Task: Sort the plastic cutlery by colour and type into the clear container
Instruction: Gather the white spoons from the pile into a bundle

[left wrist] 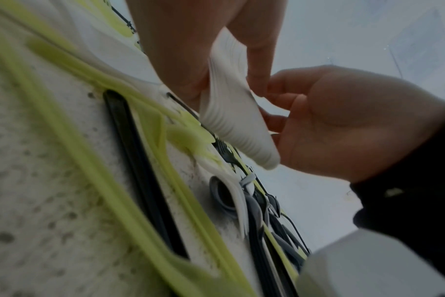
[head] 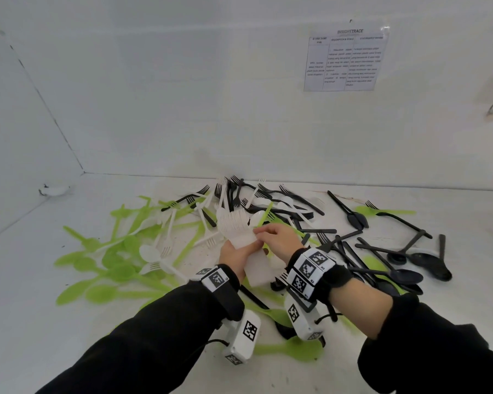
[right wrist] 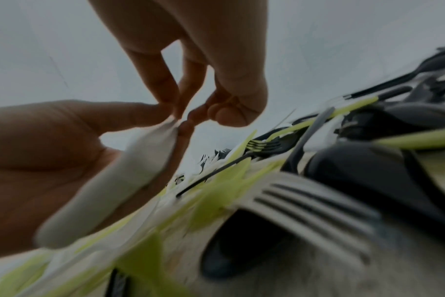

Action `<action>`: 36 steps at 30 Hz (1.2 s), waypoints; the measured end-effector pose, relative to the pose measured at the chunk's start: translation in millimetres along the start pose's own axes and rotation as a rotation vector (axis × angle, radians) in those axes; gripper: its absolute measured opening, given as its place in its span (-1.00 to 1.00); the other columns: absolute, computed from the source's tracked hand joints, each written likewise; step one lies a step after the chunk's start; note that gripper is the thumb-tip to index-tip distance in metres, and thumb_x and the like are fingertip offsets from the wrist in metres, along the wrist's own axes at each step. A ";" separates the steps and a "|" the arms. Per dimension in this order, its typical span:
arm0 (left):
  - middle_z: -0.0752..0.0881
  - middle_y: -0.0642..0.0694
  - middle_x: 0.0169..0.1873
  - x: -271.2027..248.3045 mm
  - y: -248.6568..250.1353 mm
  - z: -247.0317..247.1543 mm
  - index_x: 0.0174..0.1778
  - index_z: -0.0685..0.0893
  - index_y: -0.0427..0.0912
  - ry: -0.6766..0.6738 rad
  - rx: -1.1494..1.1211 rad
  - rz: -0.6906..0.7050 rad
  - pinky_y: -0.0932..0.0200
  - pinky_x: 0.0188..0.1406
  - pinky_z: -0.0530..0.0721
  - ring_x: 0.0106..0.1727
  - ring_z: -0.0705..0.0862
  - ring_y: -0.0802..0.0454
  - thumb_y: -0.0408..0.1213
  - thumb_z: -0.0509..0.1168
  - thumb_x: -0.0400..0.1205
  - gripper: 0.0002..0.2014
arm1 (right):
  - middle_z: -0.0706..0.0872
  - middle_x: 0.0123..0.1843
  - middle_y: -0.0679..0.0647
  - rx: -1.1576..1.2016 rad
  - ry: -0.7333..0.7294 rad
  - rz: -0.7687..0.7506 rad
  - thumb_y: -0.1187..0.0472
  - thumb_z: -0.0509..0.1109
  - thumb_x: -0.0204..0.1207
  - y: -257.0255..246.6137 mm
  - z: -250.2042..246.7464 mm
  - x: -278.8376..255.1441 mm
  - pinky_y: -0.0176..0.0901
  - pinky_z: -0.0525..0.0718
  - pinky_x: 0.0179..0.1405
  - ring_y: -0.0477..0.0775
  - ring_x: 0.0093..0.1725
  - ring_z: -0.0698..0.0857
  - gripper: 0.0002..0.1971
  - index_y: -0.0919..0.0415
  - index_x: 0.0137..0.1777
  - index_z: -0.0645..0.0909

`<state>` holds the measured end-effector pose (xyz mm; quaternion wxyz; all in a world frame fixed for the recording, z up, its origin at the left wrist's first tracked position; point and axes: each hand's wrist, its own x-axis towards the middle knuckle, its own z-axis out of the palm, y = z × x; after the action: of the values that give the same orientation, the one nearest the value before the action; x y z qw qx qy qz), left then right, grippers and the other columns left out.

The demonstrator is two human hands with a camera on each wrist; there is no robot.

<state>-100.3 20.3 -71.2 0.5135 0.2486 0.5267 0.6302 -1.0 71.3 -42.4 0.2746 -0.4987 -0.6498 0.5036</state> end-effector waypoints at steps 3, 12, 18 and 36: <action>0.72 -0.25 -0.20 3.1 3.0 -1.1 0.09 0.60 -0.41 -0.006 0.004 -0.034 0.13 -0.47 0.74 -0.48 0.75 -0.01 -0.64 0.35 0.49 -0.74 | 0.69 -0.12 -0.01 -0.179 -0.058 0.041 0.19 0.25 0.58 -9.2 -16.2 16.9 -0.39 0.51 -0.32 -0.06 -0.18 0.59 -0.74 0.24 0.10 0.72; 0.72 -0.17 -0.26 15.2 5.5 2.8 -0.13 0.58 -0.28 -0.023 0.068 -0.113 0.09 -0.46 0.75 -0.49 0.75 -0.02 -0.65 0.37 0.46 -0.78 | 0.56 0.39 0.27 -0.848 0.012 0.149 0.31 0.10 0.67 1.9 -74.2 76.1 -0.08 0.52 0.30 0.25 0.38 0.56 -0.67 0.38 0.37 0.47; 0.72 -0.20 -0.25 23.0 7.3 10.6 -0.12 0.59 -0.30 -0.031 0.062 -0.120 0.07 -0.44 0.76 -0.47 0.75 -0.04 -0.64 0.39 0.45 -0.79 | 0.61 0.32 0.29 -0.913 0.034 0.161 0.31 0.22 0.61 16.6 -69.4 90.0 -0.08 0.56 0.22 0.26 0.32 0.59 -0.70 0.39 0.29 0.50; 0.73 -0.19 -0.23 28.7 6.5 1.6 -0.13 0.57 -0.25 -0.004 0.058 -0.106 -0.03 -0.25 0.77 -0.44 0.76 -0.06 -0.63 0.38 0.46 -0.77 | 0.71 -0.04 0.17 -0.938 -0.089 0.171 0.14 0.42 0.47 0.2 -52.6 93.1 -0.20 0.59 -0.17 0.12 -0.05 0.64 -0.78 0.30 -0.02 0.64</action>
<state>-111.4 47.6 -71.2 0.5397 0.2364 0.5563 0.5860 11.5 177.4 -38.1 -0.0504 -0.5984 -0.7748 0.1977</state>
